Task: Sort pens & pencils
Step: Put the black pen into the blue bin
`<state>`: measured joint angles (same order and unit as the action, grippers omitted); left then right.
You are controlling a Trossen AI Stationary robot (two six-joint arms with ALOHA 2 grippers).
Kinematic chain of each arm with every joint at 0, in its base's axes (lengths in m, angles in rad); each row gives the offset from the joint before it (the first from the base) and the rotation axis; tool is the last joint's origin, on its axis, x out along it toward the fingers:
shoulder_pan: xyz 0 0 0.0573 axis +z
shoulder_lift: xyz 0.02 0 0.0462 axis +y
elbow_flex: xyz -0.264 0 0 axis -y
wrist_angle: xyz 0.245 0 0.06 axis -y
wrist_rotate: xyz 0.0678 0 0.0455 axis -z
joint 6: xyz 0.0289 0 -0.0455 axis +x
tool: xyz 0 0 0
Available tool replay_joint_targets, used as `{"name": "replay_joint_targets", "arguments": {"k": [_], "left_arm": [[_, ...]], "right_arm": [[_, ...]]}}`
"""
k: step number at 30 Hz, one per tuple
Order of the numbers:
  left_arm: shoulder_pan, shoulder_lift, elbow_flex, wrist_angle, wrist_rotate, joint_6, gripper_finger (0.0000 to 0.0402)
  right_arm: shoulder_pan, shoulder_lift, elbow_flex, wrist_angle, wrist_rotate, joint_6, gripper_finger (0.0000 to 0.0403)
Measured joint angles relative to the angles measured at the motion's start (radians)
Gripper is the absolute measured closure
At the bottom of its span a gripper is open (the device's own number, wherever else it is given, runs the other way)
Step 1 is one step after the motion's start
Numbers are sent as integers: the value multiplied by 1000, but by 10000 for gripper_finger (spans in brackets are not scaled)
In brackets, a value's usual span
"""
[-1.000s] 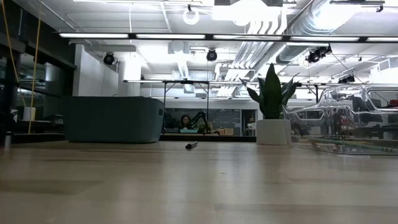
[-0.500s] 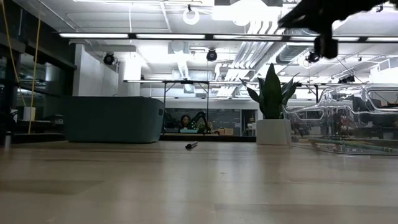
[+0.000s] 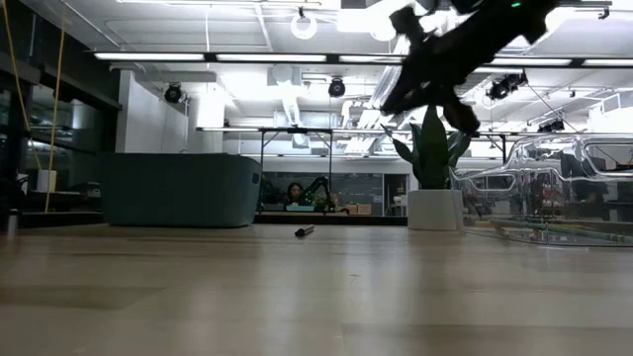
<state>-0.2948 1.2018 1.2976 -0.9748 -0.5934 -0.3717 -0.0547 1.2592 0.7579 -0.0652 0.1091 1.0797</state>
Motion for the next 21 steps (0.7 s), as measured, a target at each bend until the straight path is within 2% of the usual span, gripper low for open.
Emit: {"name": "replay_joint_targets", "arguments": {"k": [4,7,16,21], "left_arm": [[0,0,0,-7,3,0,291],[0,0,0,-24,18,0,291],[0,0,0,-89,25,-26,291],[0,0,0,-108,26,-27,291]], "right_arm": [[-56,139,128,-179,-81,-5,381],[-83,237,208,-212,-159,-33,381],[-122,444,449,-362,-172,-67,381],[-144,520,522,-425,-197,-68,381]]}}
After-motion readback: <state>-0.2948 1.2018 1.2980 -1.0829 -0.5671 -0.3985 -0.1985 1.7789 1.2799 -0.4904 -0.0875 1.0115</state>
